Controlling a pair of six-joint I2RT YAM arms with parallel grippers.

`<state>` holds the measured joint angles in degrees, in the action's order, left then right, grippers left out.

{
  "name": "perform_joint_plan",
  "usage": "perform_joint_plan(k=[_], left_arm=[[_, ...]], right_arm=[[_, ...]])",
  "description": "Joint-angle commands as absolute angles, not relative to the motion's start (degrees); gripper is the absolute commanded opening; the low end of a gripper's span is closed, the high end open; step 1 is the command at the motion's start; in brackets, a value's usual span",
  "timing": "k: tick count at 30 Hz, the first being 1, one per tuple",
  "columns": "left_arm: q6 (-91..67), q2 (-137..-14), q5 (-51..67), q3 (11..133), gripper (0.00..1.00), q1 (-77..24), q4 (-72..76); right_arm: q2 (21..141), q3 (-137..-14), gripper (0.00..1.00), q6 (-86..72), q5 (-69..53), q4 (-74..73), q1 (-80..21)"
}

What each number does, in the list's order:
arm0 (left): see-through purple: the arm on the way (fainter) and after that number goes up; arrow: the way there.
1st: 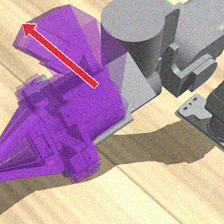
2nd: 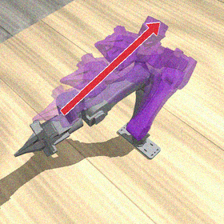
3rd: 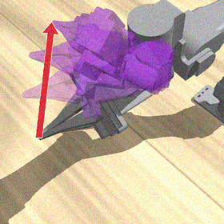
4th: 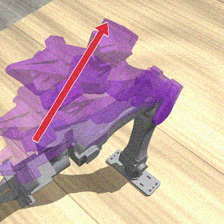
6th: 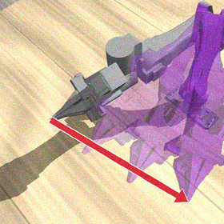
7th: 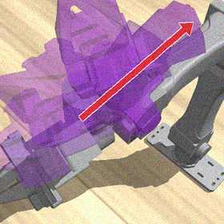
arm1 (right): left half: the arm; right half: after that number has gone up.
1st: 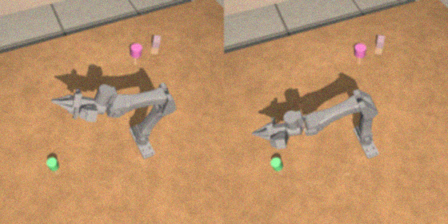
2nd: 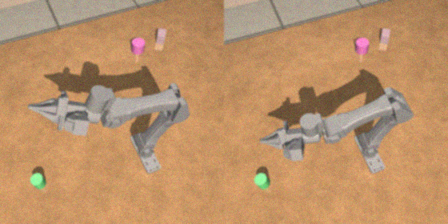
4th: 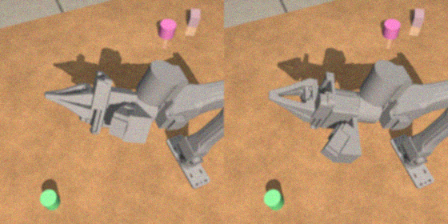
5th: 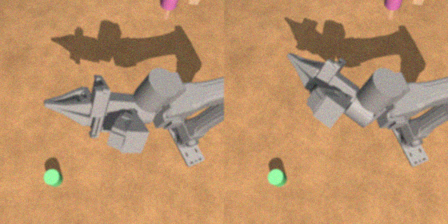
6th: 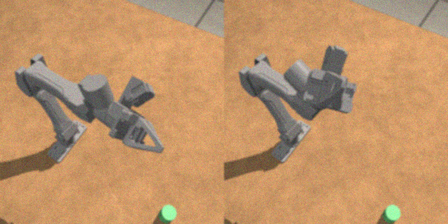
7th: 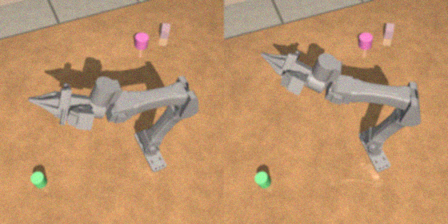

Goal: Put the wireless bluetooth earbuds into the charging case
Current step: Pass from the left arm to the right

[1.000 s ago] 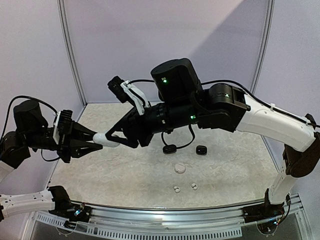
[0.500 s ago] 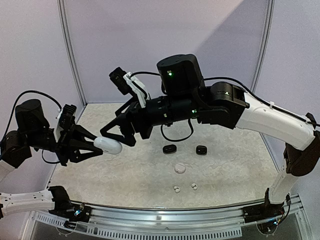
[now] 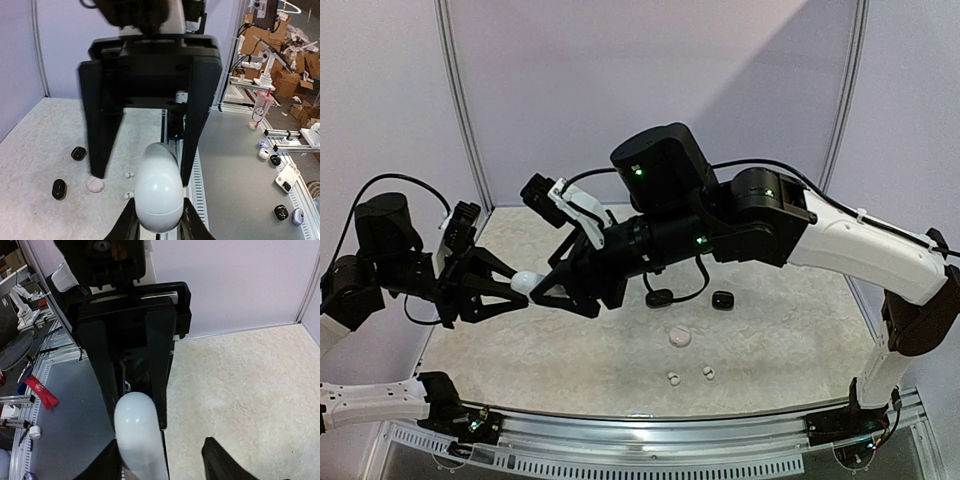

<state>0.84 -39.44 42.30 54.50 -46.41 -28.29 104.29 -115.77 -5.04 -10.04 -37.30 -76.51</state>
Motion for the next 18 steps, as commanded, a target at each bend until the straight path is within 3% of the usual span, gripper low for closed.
perform_joint_plan(k=[1, 4, 7, 18], left_arm=[[1.8, -40.2, 43.4, 56.0, 0.00, -46.1, -30.0], [1.9, -40.5, 44.1, 56.4, 0.00, -46.1, -29.9], [4.6, -40.4, 46.5, 56.4, 0.00, -46.1, -31.5], [13.7, -40.6, 45.9, 58.1, 0.00, -46.2, -39.4]], right_arm=[[104.7, -117.4, 0.46, -4.1, -6.1, -39.5, -76.9], [104.9, -117.9, 0.36, -4.5, -5.6, -40.2, -76.8], [104.8, -118.0, 0.32, -7.4, -7.0, -40.8, -75.3], [105.0, -117.9, 0.31, -10.3, -7.1, -40.0, -73.7]])
